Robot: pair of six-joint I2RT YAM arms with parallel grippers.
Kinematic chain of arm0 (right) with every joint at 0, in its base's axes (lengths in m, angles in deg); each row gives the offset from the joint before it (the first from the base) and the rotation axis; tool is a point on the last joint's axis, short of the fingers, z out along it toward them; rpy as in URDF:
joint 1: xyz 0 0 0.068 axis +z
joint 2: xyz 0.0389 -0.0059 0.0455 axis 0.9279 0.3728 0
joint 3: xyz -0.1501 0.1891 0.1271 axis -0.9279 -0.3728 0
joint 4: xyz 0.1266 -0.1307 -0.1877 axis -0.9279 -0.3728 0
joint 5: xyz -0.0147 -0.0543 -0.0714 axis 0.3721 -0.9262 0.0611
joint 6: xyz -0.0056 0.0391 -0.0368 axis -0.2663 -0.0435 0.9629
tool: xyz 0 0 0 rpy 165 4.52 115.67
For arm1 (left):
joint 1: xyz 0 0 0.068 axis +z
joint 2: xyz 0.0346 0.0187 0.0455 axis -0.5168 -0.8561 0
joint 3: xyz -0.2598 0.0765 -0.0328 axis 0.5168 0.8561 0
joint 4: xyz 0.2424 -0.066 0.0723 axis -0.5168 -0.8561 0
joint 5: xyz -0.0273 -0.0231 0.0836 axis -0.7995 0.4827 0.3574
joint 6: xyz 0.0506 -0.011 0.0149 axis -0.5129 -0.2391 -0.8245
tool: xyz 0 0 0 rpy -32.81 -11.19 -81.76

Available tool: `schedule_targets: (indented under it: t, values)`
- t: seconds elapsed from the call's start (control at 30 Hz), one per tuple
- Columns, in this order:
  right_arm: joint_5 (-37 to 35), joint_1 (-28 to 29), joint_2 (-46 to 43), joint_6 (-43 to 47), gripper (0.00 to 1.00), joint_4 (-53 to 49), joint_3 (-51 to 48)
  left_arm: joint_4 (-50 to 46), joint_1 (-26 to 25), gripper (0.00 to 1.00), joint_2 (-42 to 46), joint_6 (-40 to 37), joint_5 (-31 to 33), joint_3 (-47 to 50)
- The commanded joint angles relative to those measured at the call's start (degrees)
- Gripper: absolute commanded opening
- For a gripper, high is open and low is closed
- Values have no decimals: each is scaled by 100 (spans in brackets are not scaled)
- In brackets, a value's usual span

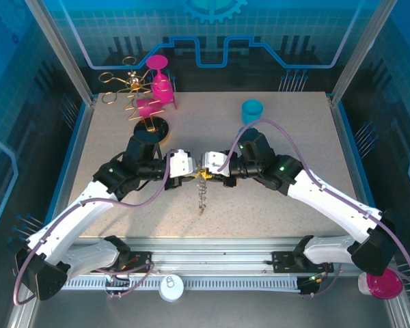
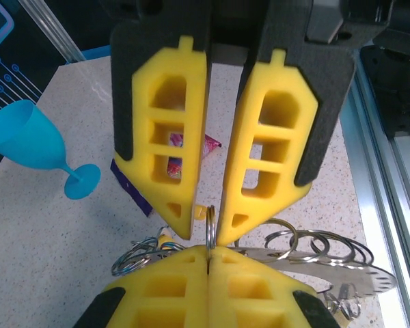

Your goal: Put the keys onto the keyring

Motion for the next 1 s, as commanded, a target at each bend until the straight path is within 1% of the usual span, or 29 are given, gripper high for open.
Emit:
schedule_targets:
  t: [0.0,0.17,0.23,0.33,0.37,0.4,0.43,0.5,0.6,0.7,0.87,0.97]
  values:
    - [165,79,56,44,16,219,-37,267,-54,0,86,167,-311,-121]
    - [319,76,0,-56,10,433,-102,120,-59,0,54,169,-266,-153]
    - [409,69,-32,-62,0,432,-125,41,-68,0,31,169,-225,-182]
    - [559,14,-106,-109,0,413,-172,3,-67,1,49,207,-138,-201]
    - [604,-7,-152,-146,0,455,-200,9,-65,11,80,230,-84,-189]
    - [657,-44,-199,-215,0,518,-245,20,-64,18,140,255,-10,-152]
    - [777,-112,-283,-319,0,642,-310,38,-55,22,223,261,38,-92]
    - [982,-224,-436,-492,0,856,-439,122,-8,26,409,352,45,58]
    - [1397,-355,-590,-619,0,998,-532,295,102,26,682,679,-116,286]
    - [1695,-412,-641,-662,0,1029,-536,633,112,23,885,1008,-330,543]
    - [1910,-422,-582,-698,0,1154,-501,1090,111,19,936,1384,-733,729]
    - [2005,-421,-516,-754,0,1228,-454,1214,113,18,901,1476,-844,756]
